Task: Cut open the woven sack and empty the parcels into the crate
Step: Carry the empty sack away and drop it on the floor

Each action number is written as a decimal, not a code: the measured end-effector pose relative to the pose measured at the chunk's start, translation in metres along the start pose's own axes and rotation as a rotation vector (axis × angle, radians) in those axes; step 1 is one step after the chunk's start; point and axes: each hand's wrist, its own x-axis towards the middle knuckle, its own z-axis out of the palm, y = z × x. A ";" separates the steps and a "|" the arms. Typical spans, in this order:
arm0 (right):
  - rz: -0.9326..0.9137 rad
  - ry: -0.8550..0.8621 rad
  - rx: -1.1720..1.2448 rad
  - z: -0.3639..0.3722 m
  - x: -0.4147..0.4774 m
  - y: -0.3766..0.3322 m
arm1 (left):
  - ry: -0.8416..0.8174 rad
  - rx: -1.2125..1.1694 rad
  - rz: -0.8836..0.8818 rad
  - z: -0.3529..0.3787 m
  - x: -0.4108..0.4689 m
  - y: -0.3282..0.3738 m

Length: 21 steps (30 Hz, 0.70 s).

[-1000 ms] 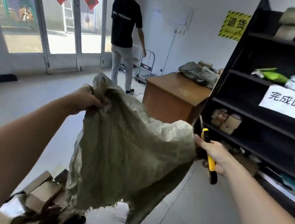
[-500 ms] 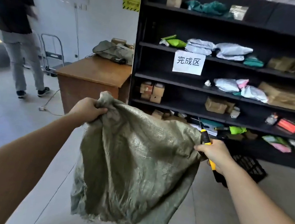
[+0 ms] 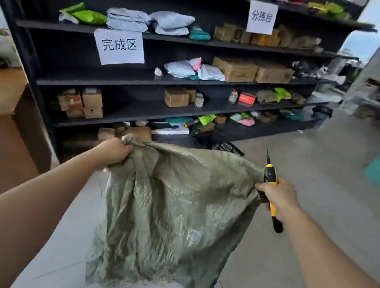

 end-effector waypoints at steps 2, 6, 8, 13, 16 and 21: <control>0.056 0.048 0.037 -0.019 0.011 0.012 | -0.105 -0.132 -0.028 0.024 0.012 0.027; 0.120 0.112 0.105 -0.062 0.039 0.030 | -0.253 -0.248 -0.026 0.073 0.033 0.088; 0.141 0.128 0.138 -0.084 0.057 0.039 | -0.302 -0.280 -0.009 0.100 0.045 0.119; 0.185 0.207 0.190 -0.146 0.116 0.061 | -0.420 -0.369 0.018 0.166 0.072 0.206; 0.219 0.235 0.226 -0.186 0.150 0.072 | -0.492 -0.423 0.031 0.204 0.080 0.256; 0.242 0.280 0.307 -0.242 0.201 0.085 | -0.586 -0.539 0.030 0.264 0.093 0.331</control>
